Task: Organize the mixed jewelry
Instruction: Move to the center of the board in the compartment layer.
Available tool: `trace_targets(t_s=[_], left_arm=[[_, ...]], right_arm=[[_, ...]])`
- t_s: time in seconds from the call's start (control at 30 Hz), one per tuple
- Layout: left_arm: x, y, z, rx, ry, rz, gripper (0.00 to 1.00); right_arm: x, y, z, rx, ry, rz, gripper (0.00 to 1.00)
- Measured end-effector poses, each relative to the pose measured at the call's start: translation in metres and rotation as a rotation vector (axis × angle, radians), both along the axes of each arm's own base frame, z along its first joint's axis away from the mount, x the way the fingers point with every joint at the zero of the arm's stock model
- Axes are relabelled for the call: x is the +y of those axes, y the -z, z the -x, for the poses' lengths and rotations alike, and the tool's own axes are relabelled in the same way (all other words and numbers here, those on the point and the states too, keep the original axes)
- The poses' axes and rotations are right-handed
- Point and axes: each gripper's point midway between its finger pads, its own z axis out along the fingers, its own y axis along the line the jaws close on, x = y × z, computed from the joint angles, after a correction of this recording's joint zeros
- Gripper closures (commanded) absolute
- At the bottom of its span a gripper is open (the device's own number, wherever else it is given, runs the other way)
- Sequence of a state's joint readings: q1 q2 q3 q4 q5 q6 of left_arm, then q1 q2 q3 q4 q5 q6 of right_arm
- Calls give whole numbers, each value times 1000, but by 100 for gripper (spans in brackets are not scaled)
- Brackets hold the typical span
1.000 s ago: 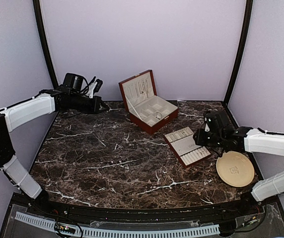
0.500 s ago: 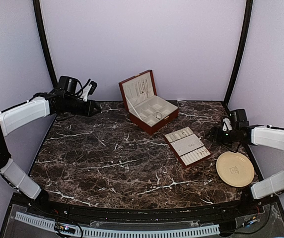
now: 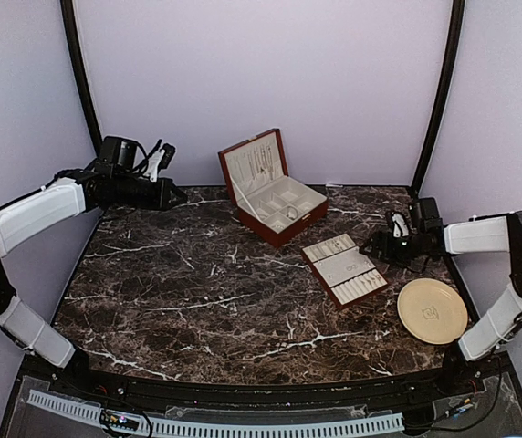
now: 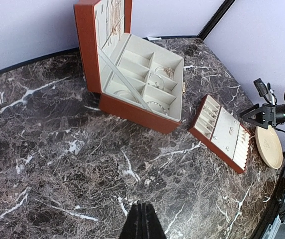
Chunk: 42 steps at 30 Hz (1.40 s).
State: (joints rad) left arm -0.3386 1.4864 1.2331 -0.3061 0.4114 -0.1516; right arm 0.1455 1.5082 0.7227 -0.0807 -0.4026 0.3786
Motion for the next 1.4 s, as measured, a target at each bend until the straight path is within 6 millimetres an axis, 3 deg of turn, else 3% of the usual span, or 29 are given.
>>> trace_targets(t_s=[0.17,0.27,0.4,0.53,0.93,1.23,1.4], left_arm=[[2,-27,6,-61,-7,32,100],[1,-31,6,-68,-4,41,100],[0,-31,8,-65,5,49,100],[-1,-31,8,-63,9,52,100],[-3,-32,10,-61,22,59,100],[-2,-35,11,-73,24,58,100],[-5,-41,15,-82,43,73,100]], right_arm=[[6,-8,-34,-59,-31,5,17],[12,-6,-47,-78,-61,-2,17],[17,7,-47,-63,-90,-16,17],[27,6,-43,-74,-141,-33,18],[75,13,-18,-84,-307,-41,21],[116,18,42,-64,-432,-79,21],[142,17,65,-60,-482,-114,22]])
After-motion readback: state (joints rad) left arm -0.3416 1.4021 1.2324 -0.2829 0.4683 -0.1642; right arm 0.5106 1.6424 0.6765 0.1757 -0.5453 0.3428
